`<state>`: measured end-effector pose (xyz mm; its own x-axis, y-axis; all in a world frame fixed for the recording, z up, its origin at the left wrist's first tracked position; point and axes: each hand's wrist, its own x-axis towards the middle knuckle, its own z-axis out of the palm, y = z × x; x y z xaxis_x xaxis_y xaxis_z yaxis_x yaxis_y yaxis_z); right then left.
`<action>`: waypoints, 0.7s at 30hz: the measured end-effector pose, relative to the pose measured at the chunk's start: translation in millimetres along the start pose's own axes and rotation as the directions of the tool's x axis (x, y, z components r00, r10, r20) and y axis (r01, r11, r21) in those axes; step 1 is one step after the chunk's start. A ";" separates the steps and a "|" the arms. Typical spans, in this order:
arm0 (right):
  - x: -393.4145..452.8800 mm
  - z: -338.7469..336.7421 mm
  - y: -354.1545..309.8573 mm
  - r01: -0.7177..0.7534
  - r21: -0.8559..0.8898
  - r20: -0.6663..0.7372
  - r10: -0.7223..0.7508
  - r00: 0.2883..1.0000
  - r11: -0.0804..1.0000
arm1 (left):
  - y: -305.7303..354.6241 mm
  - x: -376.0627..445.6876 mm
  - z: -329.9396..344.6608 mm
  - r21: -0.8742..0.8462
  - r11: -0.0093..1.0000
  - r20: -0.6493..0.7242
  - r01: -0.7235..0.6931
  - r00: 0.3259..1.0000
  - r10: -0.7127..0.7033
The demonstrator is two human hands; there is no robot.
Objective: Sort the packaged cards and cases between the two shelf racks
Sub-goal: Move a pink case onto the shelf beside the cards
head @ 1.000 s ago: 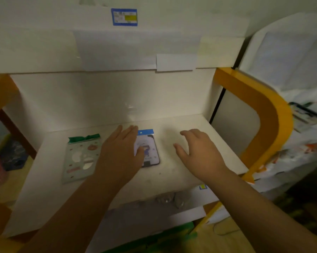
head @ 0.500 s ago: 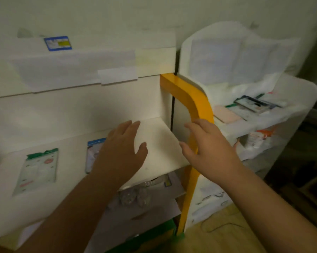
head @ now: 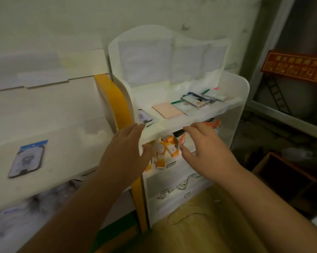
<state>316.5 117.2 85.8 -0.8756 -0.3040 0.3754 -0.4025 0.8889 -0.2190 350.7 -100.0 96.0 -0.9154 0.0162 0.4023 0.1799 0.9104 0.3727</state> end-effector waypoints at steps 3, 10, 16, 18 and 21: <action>-4.6 -2.2 19.8 -0.010 0.000 0.002 0.010 1.000 1.000 | 19.8 5.8 13.1 -0.001 1.000 0.017 -0.017 1.000 0.017; 6.8 5.4 59.5 -0.020 0.048 0.003 0.020 1.000 0.999 | 44.4 35.6 53.7 -0.010 1.000 0.068 -0.012 0.998 0.013; 45.6 18.4 96.4 -0.025 -0.022 0.045 0.026 0.999 0.999 | 44.1 86.3 95.5 -0.049 0.998 0.081 0.030 0.996 -0.026; 64.2 22.9 106.5 -0.010 -0.050 0.075 0.014 0.997 0.999 | 39.0 106.4 107.5 -0.063 0.997 0.076 0.050 0.996 -0.045; 99.6 34.0 124.2 -0.013 -0.079 0.101 0.021 0.995 0.997 | 27.3 142.0 126.0 -0.064 0.996 0.083 0.063 0.995 -0.058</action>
<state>170.2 185.6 65.4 -0.9063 -0.3181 0.2782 -0.3686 0.9171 -0.1519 180.2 -20.8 57.9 -0.9509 -0.0025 0.3096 0.1442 0.8813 0.4500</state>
